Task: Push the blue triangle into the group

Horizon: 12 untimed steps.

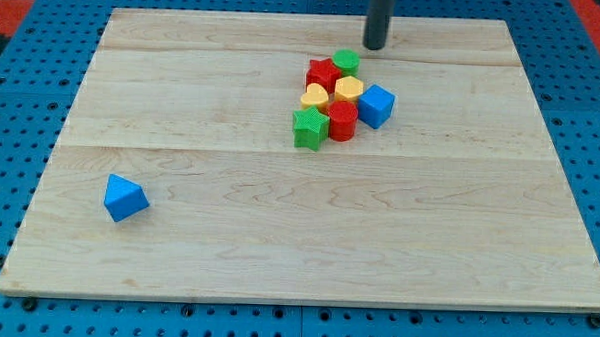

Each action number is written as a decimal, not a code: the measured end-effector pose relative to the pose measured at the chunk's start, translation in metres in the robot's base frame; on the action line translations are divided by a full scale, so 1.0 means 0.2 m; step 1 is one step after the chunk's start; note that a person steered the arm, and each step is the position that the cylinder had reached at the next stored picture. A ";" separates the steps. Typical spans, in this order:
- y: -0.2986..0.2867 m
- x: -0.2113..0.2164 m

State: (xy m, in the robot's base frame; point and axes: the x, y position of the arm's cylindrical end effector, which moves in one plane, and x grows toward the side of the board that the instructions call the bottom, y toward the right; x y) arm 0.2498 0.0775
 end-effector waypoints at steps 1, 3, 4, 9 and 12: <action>0.00 0.27; -0.35 -0.04; -0.96 0.16; -1.25 1.47; -1.28 1.01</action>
State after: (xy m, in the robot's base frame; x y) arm 0.4521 -0.1784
